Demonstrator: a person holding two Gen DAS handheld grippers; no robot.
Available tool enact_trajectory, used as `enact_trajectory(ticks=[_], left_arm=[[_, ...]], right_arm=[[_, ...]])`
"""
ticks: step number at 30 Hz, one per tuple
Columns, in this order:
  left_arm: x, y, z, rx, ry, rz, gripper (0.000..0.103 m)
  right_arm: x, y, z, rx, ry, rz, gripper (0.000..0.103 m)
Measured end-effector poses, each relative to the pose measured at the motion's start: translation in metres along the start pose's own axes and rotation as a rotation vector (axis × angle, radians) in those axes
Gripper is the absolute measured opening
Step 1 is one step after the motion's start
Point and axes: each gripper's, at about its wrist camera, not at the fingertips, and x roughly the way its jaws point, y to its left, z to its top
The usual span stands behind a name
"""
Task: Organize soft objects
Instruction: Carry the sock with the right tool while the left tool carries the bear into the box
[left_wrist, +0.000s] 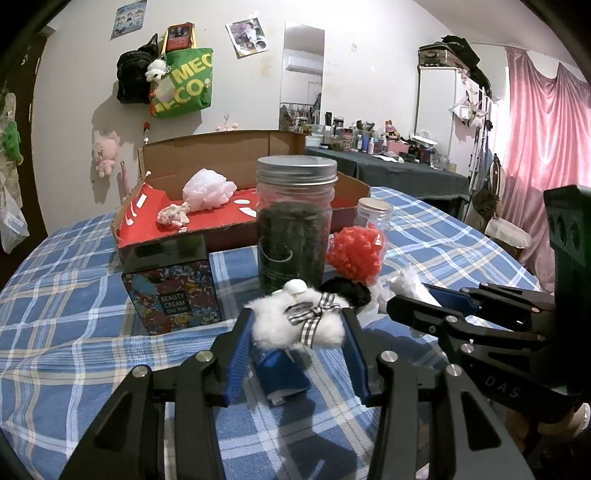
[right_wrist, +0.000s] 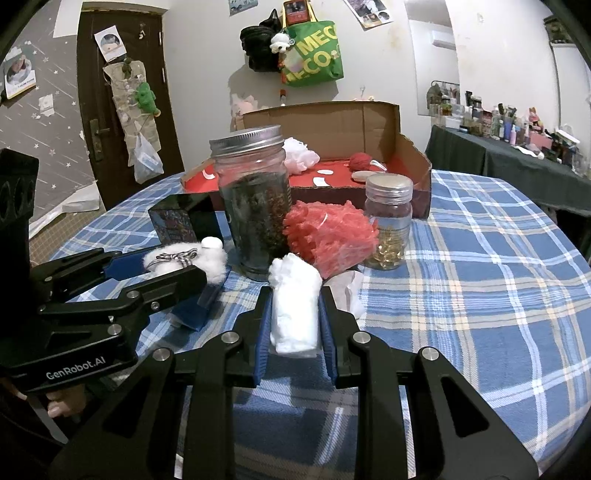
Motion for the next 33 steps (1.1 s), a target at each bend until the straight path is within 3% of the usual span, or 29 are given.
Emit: enact_trajectory(ticks=[11, 24, 33], left_arm=[[-0.003, 0.009, -0.001, -0.021, -0.001, 0.028, 0.048], [-0.021, 0.064, -0.011, -0.081, 0.013, 0.17, 0.048], [-0.021, 0.102, -0.011, -0.131, 0.039, 0.242, 0.048]], right_arm=[[0.0, -0.005, 0.0, 0.013, 0.001, -0.017, 0.023], [-0.006, -0.043, 0.002, 0.072, 0.014, -0.088, 0.023], [0.004, -0.072, 0.009, 0.132, 0.076, -0.083, 0.023]])
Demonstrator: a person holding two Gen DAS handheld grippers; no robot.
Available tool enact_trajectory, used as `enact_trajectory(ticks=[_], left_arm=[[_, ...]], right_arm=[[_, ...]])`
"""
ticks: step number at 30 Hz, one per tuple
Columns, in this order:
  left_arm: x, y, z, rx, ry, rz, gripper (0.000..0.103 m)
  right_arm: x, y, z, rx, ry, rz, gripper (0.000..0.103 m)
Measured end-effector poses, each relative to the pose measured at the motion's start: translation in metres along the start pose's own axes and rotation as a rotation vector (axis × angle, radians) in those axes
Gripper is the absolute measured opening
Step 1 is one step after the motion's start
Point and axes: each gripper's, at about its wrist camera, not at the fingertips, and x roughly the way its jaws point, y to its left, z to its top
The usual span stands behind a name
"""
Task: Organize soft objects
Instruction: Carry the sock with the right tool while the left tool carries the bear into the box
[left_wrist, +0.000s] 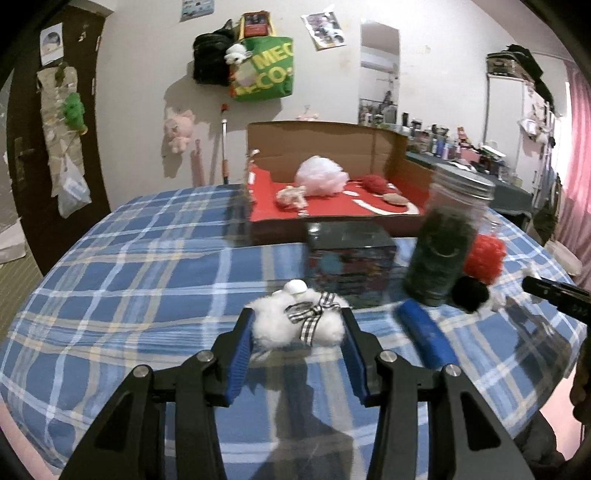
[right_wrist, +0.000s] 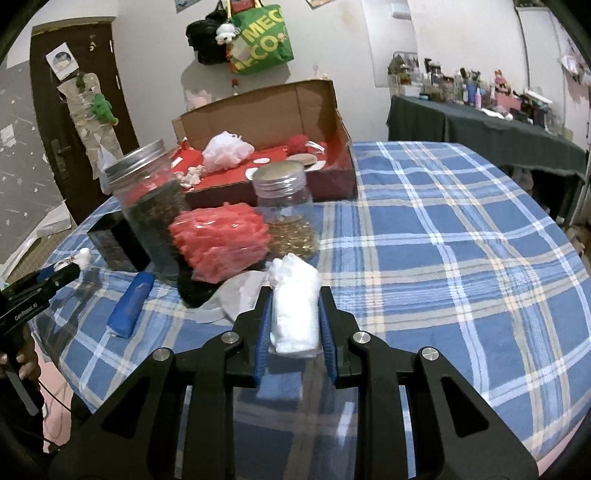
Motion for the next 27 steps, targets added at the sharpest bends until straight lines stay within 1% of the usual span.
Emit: enact_trajectory(ticks=[7, 13, 18, 21, 25, 27], left_arm=[[0.018, 0.025, 0.013, -0.007, 0.039, 0.033, 0.047], [0.037, 0.035, 0.032, 0.037, 0.051, 0.033, 0.047], [0.048, 0.041, 0.044, 0.047, 0.06, -0.024, 0.047], [0.052, 0.045, 0.052, 0.056, 0.056, -0.051, 0.047], [0.056, 0.048, 0.059, 0.075, 0.051, -0.085, 0.047], [0.057, 0.049, 0.063, 0.089, 0.048, -0.094, 0.047]], right_arm=[[0.013, -0.022, 0.022, 0.033, 0.043, 0.013, 0.023], [0.032, -0.043, 0.047, 0.057, 0.092, 0.044, 0.023], [0.051, -0.056, 0.062, 0.08, 0.146, 0.105, 0.023], [0.06, -0.061, 0.07, 0.083, 0.177, 0.125, 0.023], [0.07, -0.067, 0.078, 0.093, 0.205, 0.155, 0.023], [0.073, -0.07, 0.083, 0.1, 0.213, 0.186, 0.023]])
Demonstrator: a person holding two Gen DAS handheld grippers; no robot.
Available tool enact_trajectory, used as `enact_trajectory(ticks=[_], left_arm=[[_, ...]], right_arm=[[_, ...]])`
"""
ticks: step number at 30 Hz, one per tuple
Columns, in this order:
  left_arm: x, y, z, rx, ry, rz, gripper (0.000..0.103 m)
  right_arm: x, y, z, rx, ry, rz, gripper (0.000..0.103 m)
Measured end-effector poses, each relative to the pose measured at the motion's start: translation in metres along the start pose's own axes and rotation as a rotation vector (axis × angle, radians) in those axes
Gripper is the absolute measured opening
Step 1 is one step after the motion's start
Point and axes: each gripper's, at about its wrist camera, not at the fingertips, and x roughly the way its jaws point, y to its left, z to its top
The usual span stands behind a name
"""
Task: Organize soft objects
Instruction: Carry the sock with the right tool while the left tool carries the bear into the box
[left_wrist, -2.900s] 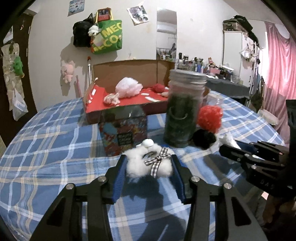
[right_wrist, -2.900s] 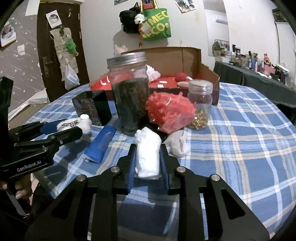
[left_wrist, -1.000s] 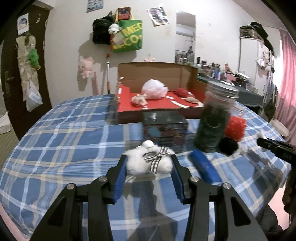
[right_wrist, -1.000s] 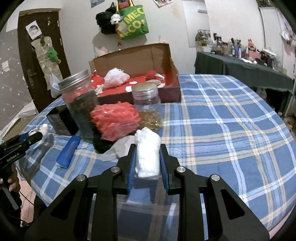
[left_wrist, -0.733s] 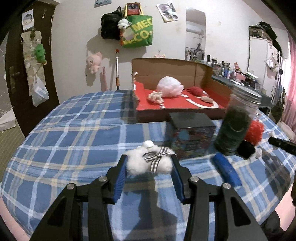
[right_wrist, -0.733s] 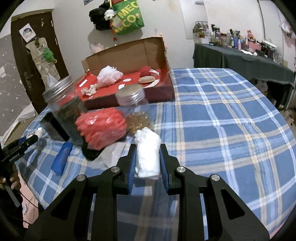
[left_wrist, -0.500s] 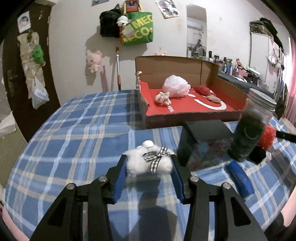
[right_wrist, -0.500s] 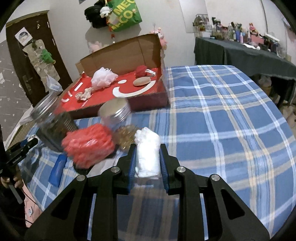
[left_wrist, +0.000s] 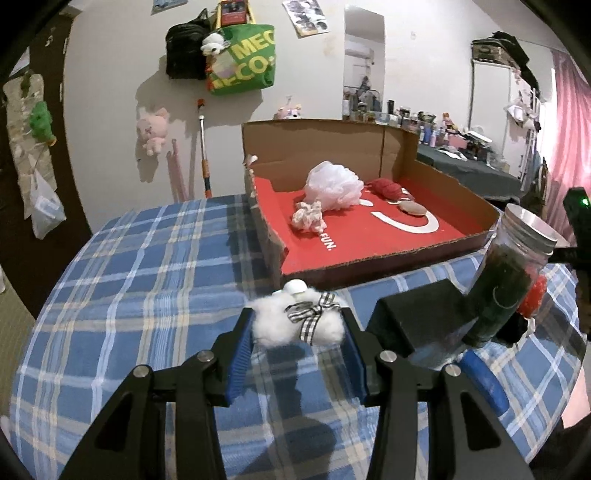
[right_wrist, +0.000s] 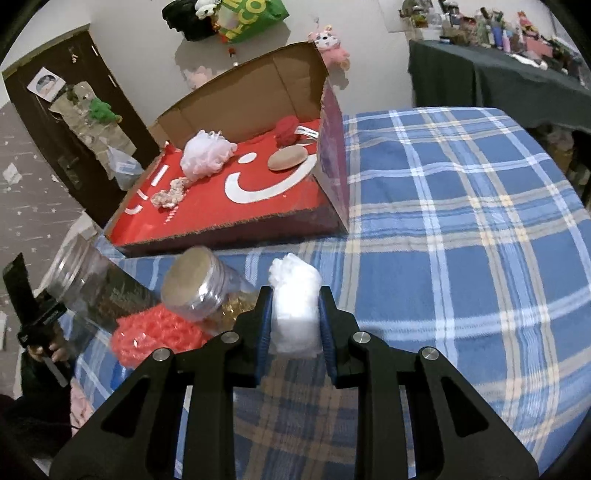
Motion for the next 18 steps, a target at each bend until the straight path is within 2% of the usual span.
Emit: enact_trajectory(ticks=[11, 18], left_arm=[[0.007, 0.003, 0.022, 0.053, -0.012, -0.083, 0.047], [0.015, -0.001, 0.034, 0.085, 0.0, -0.137, 0.047]], right_arm=[[0.008, -0.004, 0.026, -0.02, 0.057, 0.11, 0.023], [0.014, -0.001, 0.035, -0.047, 0.09, 0.134, 0.023]])
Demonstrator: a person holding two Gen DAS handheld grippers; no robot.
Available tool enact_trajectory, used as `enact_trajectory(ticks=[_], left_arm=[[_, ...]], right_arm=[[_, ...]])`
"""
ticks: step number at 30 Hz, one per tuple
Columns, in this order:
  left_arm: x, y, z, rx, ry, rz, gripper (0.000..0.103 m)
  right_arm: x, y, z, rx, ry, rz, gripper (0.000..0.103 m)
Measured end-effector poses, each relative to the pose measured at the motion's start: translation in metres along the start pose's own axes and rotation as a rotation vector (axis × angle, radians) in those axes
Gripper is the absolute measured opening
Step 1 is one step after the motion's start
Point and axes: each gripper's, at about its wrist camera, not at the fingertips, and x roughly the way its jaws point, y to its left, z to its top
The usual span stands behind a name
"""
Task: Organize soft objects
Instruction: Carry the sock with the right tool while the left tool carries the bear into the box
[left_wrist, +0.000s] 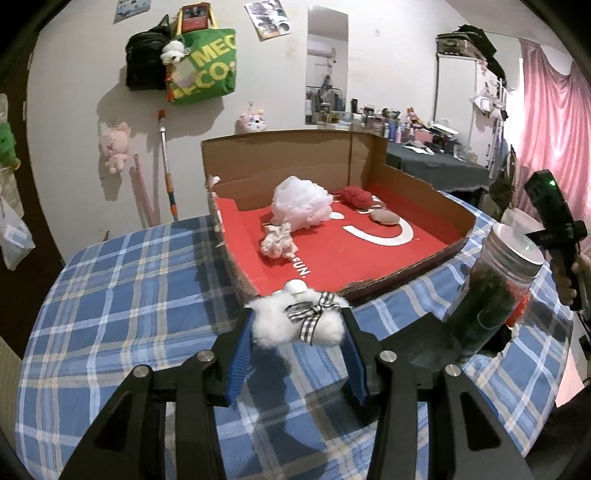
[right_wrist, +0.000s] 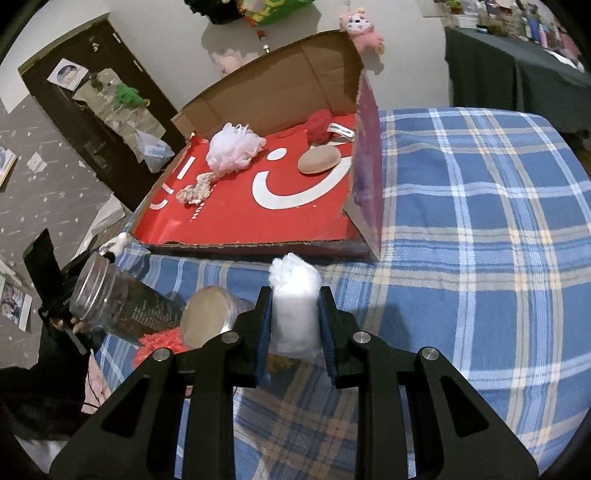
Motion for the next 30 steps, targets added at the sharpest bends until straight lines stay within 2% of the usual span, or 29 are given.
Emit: enact_trajectory(ticks=[20, 30], left_arm=[[0.037, -0.008, 0.029, 0.037, 0.076, -0.121, 0.047], [0.061, -0.015, 0.05, 0.021, 0.132, -0.097, 0.047]], right_arm=[[0.017, 0.013, 0.033, -0.103, 0.081, 0.056, 0.023], [0.025, 0.019, 0.056, -0.12, 0.067, 0.038, 0.023]])
